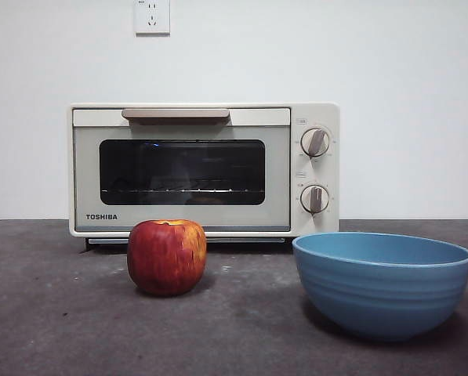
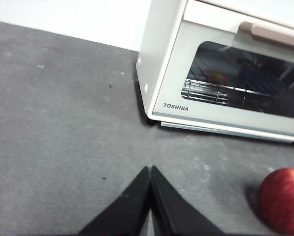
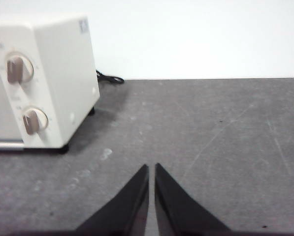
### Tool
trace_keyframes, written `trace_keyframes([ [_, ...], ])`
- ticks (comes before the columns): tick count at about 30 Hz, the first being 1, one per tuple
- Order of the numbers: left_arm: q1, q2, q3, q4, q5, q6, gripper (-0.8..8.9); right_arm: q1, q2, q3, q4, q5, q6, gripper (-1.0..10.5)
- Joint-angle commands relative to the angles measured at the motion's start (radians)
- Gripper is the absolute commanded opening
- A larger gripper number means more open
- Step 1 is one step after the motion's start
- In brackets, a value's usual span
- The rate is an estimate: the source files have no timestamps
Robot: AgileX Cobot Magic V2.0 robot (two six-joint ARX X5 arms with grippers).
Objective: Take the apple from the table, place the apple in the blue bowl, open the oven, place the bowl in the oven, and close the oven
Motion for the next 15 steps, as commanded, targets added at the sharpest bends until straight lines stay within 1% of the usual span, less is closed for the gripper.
trace_keyframes([
  [1,0.002,0.001,-0.024,0.009,-0.001,-0.078,0.07,0.0,-0.002,0.004,0.011,-0.003,0.094,0.0],
  [4,0.002,0.001,-0.023,0.009,0.0,-0.132,0.07,0.0,-0.002,0.009,0.011,-0.003,0.159,0.0],
  [7,0.002,0.001,-0.017,0.007,0.006,-0.195,0.07,0.0,-0.002,0.013,0.011,-0.008,0.201,0.0],
  [9,0.002,0.001,-0.001,0.003,0.013,-0.226,0.07,0.001,-0.002,0.025,0.011,-0.041,0.237,0.0],
  [10,0.002,0.001,0.008,0.002,0.023,-0.238,0.07,0.0,-0.002,0.031,0.01,-0.051,0.252,0.0],
  [12,0.002,0.001,0.037,0.005,0.061,-0.292,0.07,0.001,-0.001,0.058,0.006,-0.06,0.302,0.0],
  [15,0.002,0.005,0.09,-0.002,0.117,-0.315,0.07,0.001,0.002,0.113,-0.014,-0.069,0.332,0.0],
])
